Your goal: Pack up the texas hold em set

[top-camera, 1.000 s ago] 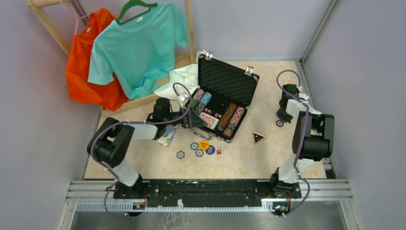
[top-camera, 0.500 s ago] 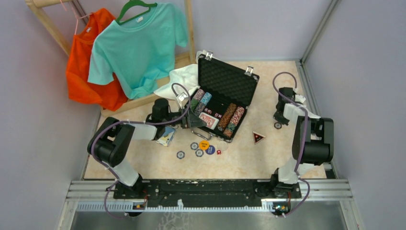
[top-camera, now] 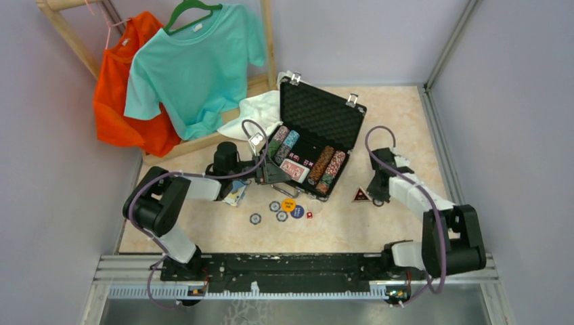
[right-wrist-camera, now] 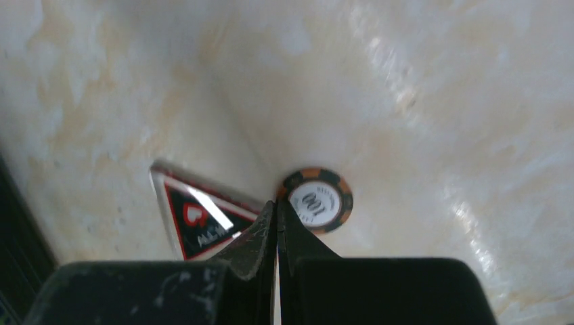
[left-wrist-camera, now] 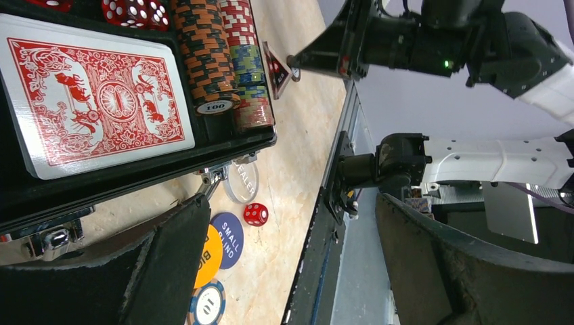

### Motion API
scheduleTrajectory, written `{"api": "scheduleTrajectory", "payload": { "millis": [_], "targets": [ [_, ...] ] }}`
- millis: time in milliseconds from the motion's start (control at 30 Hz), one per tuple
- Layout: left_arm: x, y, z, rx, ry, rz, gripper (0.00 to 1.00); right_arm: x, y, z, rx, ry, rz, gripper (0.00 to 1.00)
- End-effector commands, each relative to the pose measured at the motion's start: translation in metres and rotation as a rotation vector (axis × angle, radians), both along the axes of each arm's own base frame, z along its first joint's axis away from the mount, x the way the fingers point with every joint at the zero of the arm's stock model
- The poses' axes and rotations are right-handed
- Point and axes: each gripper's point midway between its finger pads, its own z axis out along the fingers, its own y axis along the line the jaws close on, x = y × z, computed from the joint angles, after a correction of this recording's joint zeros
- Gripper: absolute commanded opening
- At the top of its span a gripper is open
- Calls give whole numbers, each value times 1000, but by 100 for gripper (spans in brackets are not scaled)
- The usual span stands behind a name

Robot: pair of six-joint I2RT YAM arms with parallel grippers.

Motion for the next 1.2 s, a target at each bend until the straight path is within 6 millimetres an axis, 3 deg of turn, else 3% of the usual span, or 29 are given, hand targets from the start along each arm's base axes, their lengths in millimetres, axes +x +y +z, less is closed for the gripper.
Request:
{"api": "scheduleTrajectory", "payload": {
  "millis": [0, 133, 333, 433, 500, 567, 733, 800, 933, 1167],
  "targets": [
    [-1, 2, 16, -36, -55, -11, 96, -35, 39, 2, 97, 19, 37, 0],
    [-3, 1, 17, -45, -54, -15, 96, -52, 56, 9, 126, -2, 62, 0],
    [-4, 2, 18, -48, -55, -13, 96, -35, 39, 57, 58, -181, 62, 2],
    [-4, 2, 17, -47, -52, -14, 96, -30, 29, 65, -9, -149, 54, 7],
    [-5, 2, 17, -47, -53, -14, 96, -28, 17, 60, -53, -105, 26, 15],
    [-5, 2, 17, -46, -56, -12, 96, -25, 3, 52, -73, -73, -16, 17],
    [-4, 3, 18, -40, -66, -7, 96, -14, -27, 42, -90, -82, -95, 0],
    [-3, 3, 18, -37, -69, -3, 96, -12, -35, 38, -94, -72, -112, 0],
    [-5, 3, 17, -37, -66, -6, 96, -8, -42, 31, -118, -38, -116, 0],
    [-4, 4, 19, -29, -77, 3, 96, -14, -36, 3, -95, 7, -81, 0]
  ]
}}
